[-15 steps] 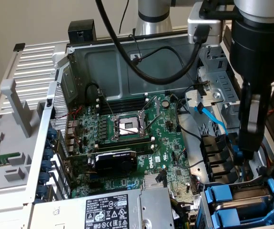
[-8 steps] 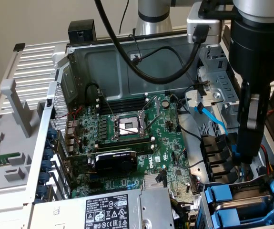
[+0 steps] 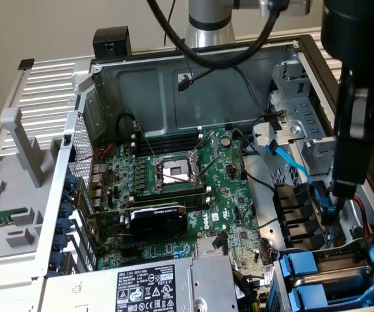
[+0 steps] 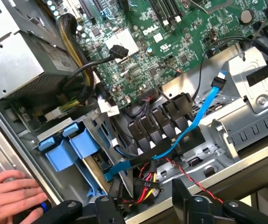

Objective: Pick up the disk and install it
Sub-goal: 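Insert the first disk wire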

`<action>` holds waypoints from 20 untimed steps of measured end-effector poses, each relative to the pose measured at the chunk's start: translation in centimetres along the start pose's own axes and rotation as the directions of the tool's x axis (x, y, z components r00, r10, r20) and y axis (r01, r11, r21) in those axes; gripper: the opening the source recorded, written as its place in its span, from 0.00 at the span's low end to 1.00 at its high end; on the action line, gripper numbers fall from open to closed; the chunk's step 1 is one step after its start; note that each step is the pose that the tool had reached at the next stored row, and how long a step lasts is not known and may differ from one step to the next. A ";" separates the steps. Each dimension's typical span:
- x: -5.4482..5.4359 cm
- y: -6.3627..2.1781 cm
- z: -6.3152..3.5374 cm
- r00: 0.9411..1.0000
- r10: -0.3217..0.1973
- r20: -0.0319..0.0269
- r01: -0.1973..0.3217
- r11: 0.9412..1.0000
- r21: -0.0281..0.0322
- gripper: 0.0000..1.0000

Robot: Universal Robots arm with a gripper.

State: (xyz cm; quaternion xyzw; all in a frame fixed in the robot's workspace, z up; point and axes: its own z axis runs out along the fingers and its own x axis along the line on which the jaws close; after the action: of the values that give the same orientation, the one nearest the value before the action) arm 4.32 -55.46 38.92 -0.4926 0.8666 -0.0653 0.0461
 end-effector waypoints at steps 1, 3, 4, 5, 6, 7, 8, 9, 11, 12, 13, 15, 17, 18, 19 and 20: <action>0.1 -0.15 -0.42 1.000 0.000 0.000 0.000 1.000 -0.001 0.55; 0.4 -0.47 -1.31 1.000 0.001 -0.003 -0.001 1.000 -0.004 0.55; 0.5 -0.62 -1.72 1.000 0.002 -0.004 -0.002 1.000 -0.006 0.55; 0.6 -0.72 -1.88 1.000 0.003 -0.005 -0.003 1.000 -0.008 0.55; 0.6 -0.74 -1.89 1.000 0.003 -0.005 -0.003 1.000 -0.010 0.55; 0.6 -0.74 -1.89 1.000 0.004 -0.005 -0.004 1.000 -0.010 0.55; 0.6 -0.74 -1.89 1.000 0.004 -0.005 -0.004 1.000 -0.010 0.55; 0.6 -0.74 -1.89 1.000 0.004 -0.005 -0.004 1.000 -0.010 0.55; 0.6 -0.75 -1.89 1.000 0.006 -0.005 -0.006 1.000 -0.010 0.55; 0.6 -0.75 -1.89 1.000 0.006 -0.005 -0.006 1.000 -0.010 0.55; 0.6 -0.75 -1.89 1.000 0.007 -0.005 -0.007 1.000 -0.010 0.55; 0.6 -0.75 -1.89 1.000 0.008 -0.005 -0.008 1.000 -0.010 0.55; 0.6 -0.75 -1.89 1.000 0.008 -0.006 -0.009 1.000 -0.010 0.55; 0.6 -0.75 -1.89 1.000 0.009 -0.006 -0.009 1.000 -0.010 0.55; 0.6 -0.75 -1.89 1.000 0.009 -0.006 -0.009 1.000 -0.010 0.55; 0.6 -0.75 -1.89 1.000 0.010 -0.006 -0.010 1.000 -0.010 0.55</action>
State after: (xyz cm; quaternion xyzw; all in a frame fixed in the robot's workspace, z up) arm 4.36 -56.26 40.89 -0.4884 0.8694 -0.0620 0.0413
